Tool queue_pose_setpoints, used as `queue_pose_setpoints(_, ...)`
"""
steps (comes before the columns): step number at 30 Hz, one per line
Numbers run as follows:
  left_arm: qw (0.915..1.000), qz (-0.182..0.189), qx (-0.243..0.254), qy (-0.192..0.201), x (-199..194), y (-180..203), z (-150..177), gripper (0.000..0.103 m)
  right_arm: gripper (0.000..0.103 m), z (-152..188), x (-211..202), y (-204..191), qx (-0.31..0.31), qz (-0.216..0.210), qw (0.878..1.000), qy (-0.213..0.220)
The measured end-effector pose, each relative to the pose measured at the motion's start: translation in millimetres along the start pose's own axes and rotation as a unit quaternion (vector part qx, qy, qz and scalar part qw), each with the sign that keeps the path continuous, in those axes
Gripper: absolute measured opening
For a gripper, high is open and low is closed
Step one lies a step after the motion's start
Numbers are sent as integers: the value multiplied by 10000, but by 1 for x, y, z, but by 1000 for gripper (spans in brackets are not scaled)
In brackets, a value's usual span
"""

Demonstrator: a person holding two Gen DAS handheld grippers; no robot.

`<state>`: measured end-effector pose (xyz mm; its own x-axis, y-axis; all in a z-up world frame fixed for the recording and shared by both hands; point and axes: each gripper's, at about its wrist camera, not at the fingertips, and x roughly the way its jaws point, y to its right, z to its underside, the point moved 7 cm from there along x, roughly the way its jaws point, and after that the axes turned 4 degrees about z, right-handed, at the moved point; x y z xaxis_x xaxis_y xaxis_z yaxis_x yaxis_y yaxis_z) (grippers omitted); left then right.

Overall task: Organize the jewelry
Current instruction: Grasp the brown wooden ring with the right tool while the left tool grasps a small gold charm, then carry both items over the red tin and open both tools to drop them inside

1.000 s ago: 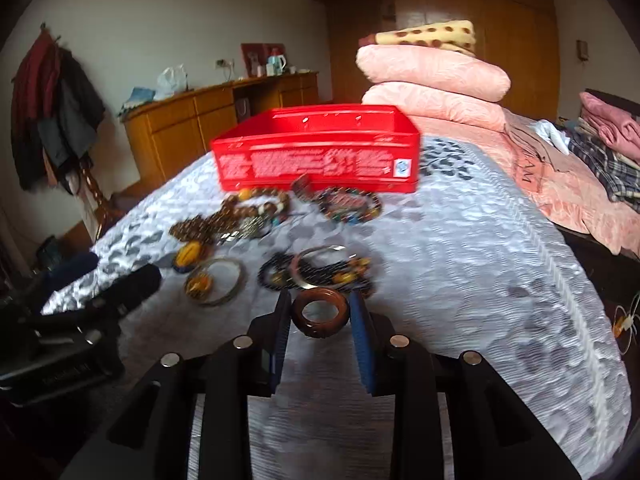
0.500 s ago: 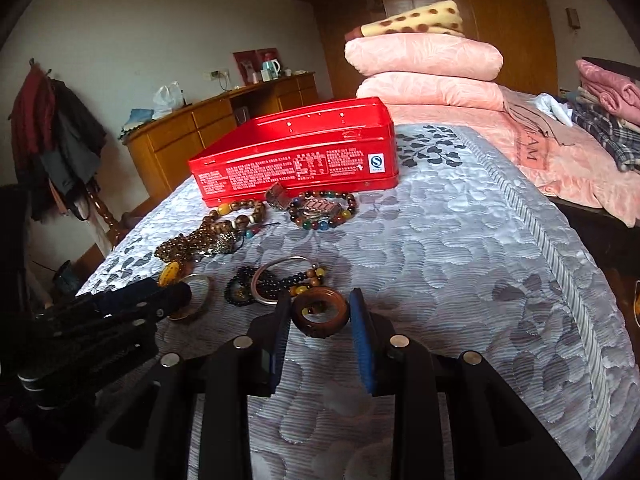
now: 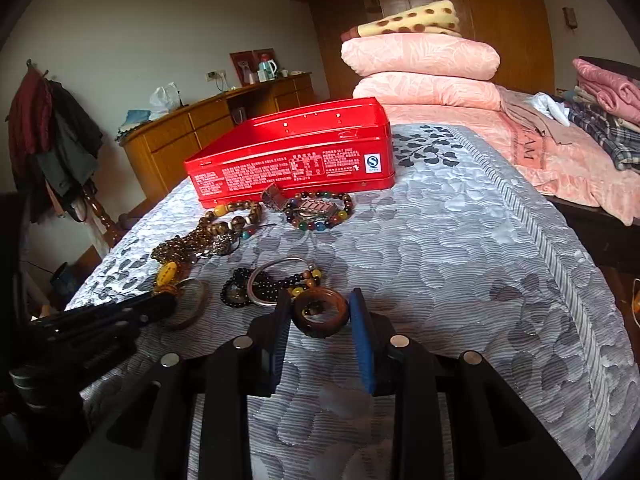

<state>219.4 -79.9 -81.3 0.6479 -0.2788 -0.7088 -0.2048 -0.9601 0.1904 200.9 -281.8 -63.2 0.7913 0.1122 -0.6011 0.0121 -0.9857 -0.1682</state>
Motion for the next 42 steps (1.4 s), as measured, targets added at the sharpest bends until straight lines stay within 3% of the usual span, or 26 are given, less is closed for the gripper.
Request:
queue_pose_setpoints(8, 9999, 55, -47, 73, -9, -9, 2, 12, 30, 1, 0, -2, -79, 164, 9998, 7)
queue_pose_setpoints(11, 10000, 7, -33, 68, -9, -11, 2, 26, 30, 1, 0, -1, -77, 188, 9998, 4)
queue_pose_setpoints(12, 10000, -15, -28, 77, -8, -12, 2, 37, 30, 1, 0, -1, -76, 194, 9998, 5)
queue_pose_setpoints(15, 10000, -22, -51, 81, -6, -15, 2, 35, 30, 1, 1, -1, -94, 205, 9997, -2)
queue_pose_setpoints(20, 9998, 119, -80, 98, -5, -14, 2, 14, 30, 1, 2, -3, -170, 228, 9996, -40)
queue_pose_setpoints(33, 9984, 258, -108, 493, -27, -12, -19, 12, 29, -19, -11, -9, -289, 300, 9990, 169)
queue_pose_setpoints(37, 9975, 370, -99, 590, -29, -10, -39, 12, 29, -47, -14, -12, -314, 252, 9987, 328)
queue_pose_setpoints(42, 9947, 402, 63, 941, -36, -3, -88, 12, 29, -98, -10, -14, -309, 93, 9979, 562)
